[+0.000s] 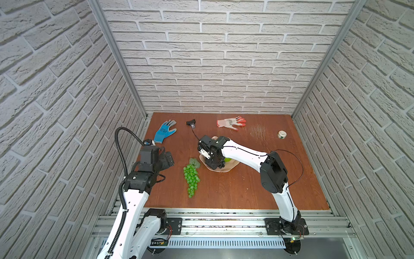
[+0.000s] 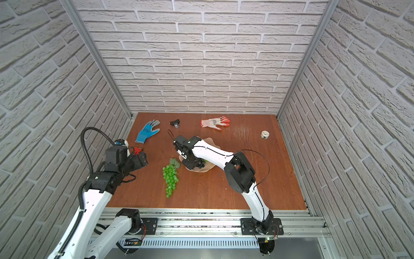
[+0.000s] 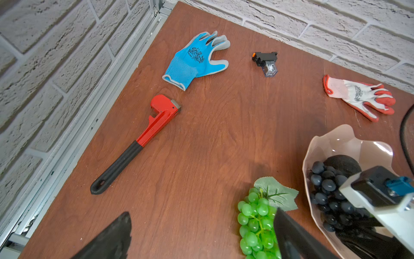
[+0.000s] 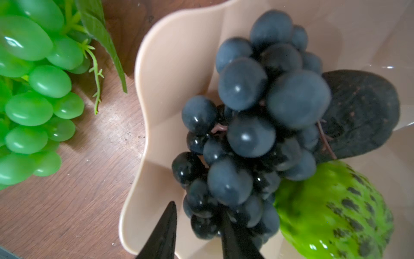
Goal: Arrange fruit in a fruit bowl
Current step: Adjust the fruits in the fruit bowl.
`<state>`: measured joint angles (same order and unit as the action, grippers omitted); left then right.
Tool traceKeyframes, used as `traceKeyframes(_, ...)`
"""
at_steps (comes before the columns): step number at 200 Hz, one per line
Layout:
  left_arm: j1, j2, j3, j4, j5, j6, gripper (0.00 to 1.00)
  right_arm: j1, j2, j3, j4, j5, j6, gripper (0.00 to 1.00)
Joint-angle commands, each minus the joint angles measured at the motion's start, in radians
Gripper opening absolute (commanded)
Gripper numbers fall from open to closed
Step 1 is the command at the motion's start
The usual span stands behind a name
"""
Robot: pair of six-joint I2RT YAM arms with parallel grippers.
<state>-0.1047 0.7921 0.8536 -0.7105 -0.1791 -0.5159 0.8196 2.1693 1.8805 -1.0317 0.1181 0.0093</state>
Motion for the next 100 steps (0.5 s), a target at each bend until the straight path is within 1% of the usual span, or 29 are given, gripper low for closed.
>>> traceKeyframes(1, 0.007, 0.008, 0.039, -0.031, -0.016, 0.007, 0.98, -0.006, -0.032, 0.033, -0.001, 0.005, 0.003, 0.37)
traceKeyframes(27, 0.007, 0.051, 0.076, -0.08, 0.004, -0.001, 0.98, -0.005, -0.074, 0.045, -0.014, -0.006, 0.008, 0.42)
traceKeyframes(53, 0.007, 0.136, 0.139, -0.158, 0.063, -0.014, 0.98, -0.005, -0.117, 0.044, -0.027, -0.032, 0.026, 0.45)
traceKeyframes(67, 0.007, 0.184, 0.167, -0.19, 0.117, -0.022, 0.98, -0.004, -0.141, 0.033, -0.02, -0.048, 0.036, 0.46)
traceKeyframes(84, 0.007, 0.231, 0.18, -0.197, 0.198, -0.026, 0.93, -0.002, -0.173, 0.001, 0.005, -0.059, 0.049, 0.48)
traceKeyframes(100, 0.005, 0.259, 0.183, -0.198, 0.248, -0.027, 0.88, -0.002, -0.184, -0.026, 0.03, -0.064, 0.06, 0.48)
